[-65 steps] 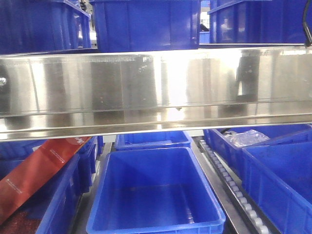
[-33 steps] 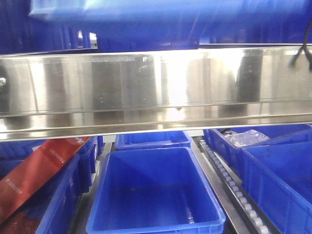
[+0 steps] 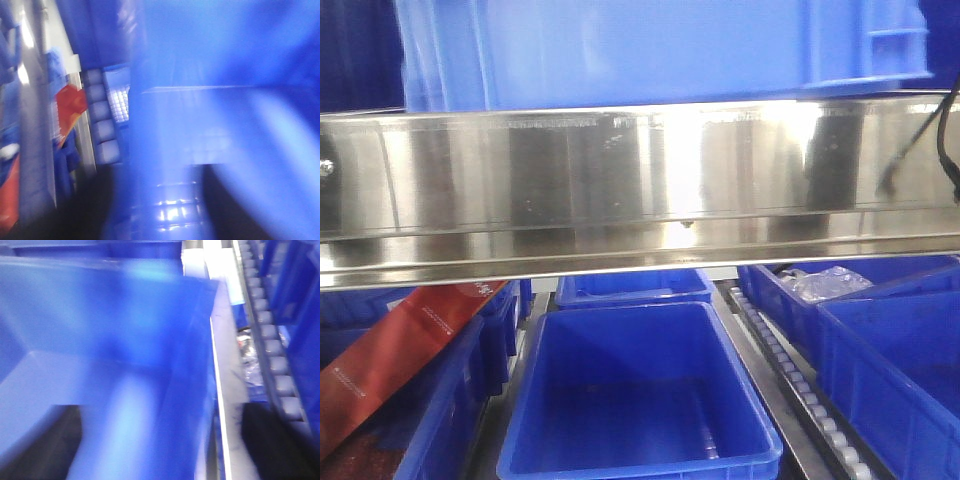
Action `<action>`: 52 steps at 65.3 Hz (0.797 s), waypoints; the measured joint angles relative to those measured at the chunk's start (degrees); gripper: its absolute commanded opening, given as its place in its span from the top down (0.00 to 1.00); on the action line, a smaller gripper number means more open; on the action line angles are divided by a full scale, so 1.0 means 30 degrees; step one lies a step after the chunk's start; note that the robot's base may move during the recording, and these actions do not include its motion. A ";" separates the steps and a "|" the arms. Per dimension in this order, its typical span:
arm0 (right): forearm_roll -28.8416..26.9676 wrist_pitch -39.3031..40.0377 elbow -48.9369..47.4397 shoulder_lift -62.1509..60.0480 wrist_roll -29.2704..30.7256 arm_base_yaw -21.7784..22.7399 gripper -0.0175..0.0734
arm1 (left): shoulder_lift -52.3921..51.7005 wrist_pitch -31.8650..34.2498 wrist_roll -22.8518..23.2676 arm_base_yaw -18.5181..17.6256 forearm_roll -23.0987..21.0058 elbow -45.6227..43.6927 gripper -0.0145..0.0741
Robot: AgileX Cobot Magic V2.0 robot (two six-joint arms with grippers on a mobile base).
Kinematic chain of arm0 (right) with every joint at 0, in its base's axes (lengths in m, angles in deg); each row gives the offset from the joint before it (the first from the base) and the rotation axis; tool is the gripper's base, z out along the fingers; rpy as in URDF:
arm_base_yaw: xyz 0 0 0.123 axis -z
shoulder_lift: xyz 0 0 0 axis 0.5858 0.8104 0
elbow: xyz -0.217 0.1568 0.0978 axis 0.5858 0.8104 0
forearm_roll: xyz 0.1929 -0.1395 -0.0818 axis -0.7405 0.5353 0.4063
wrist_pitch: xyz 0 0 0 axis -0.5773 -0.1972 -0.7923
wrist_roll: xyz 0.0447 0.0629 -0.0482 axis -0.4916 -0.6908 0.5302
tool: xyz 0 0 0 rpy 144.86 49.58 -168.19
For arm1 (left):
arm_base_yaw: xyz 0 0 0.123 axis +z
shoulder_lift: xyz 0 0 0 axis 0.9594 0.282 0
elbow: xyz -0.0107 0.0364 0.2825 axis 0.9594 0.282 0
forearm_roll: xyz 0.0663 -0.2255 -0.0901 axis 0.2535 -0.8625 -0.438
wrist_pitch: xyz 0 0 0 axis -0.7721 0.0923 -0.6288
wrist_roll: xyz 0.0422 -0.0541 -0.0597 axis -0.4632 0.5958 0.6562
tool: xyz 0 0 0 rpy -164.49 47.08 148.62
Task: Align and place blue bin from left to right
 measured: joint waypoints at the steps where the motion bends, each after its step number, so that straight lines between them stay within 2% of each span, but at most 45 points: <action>1: 0.0000 -0.0045 -0.0031 0.0000 0.0000 0.0044 0.19 | 0.0000 0.0035 0.0000 -0.0044 0.0051 0.0001 0.15; 9: 0.0000 -0.0676 -0.0150 -0.0111 0.0000 0.0119 0.19 | -0.0076 0.0039 -0.0038 -0.0077 0.0300 -0.0081 0.23; 21: -0.0044 -0.1038 -0.0150 -0.1048 0.0000 0.0119 0.20 | -0.0857 -0.0138 -0.0075 -0.0077 0.0491 -0.0081 0.23; 26: -0.0153 -0.1100 -0.0150 -0.1712 0.0000 0.0119 0.29 | -0.1484 -0.0362 -0.0075 -0.0077 0.0491 -0.0081 0.24; 31: -0.0153 -0.1201 -0.0150 -0.2475 0.0000 0.0119 0.45 | -0.2161 -0.0817 -0.0075 -0.0077 0.0491 -0.0081 0.30; 35: -0.0153 -0.1413 -0.0196 -0.2922 0.0000 0.0119 0.62 | -0.2660 -0.1378 -0.0115 -0.0077 0.0491 -0.0110 0.40; 39: -0.0153 -0.1770 -0.0238 -0.3344 0.0000 0.0119 0.78 | -0.3091 -0.1746 -0.0422 -0.0077 0.0491 -0.0110 0.55; 42: -0.0153 -0.2128 -0.0238 -0.3627 0.0000 0.0119 0.89 | -0.3274 -0.1903 -0.0782 -0.0077 0.0491 -0.0110 0.71; 48: -0.0191 -0.2975 -0.0238 -0.3942 0.0000 0.0119 0.88 | -0.3536 -0.2115 -0.1469 -0.0077 0.0491 -0.0110 0.94; 52: -0.0224 -0.3237 -0.0091 -0.4174 0.0000 0.0119 0.88 | -0.3797 -0.2184 -0.1674 -0.0077 0.0491 0.0048 0.96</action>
